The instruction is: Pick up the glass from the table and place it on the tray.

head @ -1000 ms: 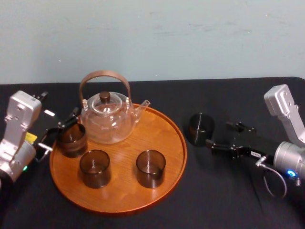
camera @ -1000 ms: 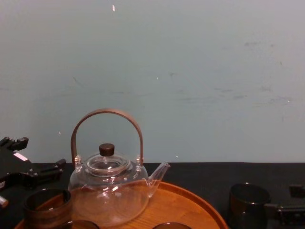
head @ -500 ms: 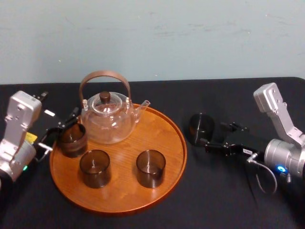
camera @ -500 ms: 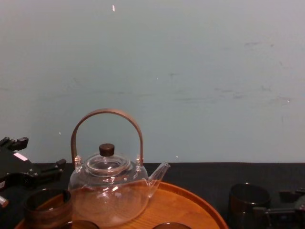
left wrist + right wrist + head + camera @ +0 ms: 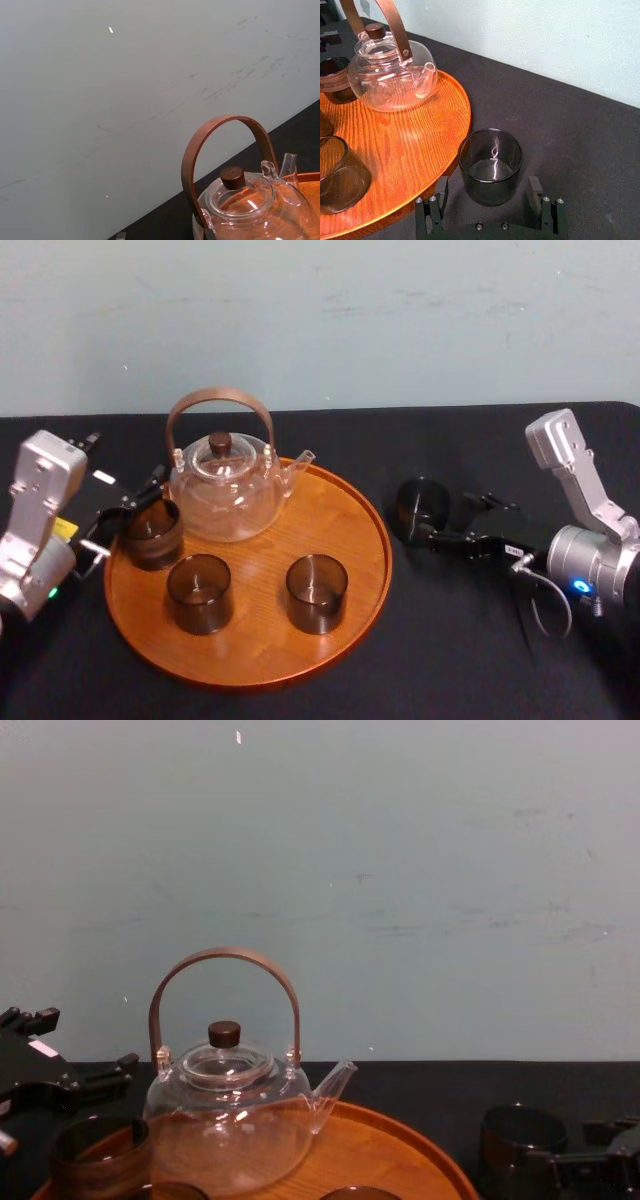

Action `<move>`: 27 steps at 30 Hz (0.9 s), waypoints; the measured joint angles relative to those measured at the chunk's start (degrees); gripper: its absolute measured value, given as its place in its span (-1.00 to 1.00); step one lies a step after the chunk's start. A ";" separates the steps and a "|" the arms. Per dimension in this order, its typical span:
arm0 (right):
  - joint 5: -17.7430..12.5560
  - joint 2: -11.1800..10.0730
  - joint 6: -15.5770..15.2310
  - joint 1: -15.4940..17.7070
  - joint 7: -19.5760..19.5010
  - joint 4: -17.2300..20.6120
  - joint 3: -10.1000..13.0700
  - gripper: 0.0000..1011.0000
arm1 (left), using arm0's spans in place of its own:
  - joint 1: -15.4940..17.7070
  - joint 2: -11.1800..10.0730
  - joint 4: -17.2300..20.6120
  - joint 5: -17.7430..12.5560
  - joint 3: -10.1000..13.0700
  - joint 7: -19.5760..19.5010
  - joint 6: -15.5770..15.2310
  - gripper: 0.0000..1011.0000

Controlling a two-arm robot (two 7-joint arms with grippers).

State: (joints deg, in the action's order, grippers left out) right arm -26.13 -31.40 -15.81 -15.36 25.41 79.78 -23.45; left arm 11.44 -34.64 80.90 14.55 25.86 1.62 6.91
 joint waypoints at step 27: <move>2.83 3.82 -0.41 -4.90 0.76 -6.98 -1.55 0.98 | 0.00 0.00 0.00 0.00 0.00 0.00 0.00 0.98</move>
State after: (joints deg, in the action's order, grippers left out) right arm -23.30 -27.58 -16.22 -20.26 26.17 72.80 -25.00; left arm 11.43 -34.65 80.90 14.55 25.86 1.62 6.91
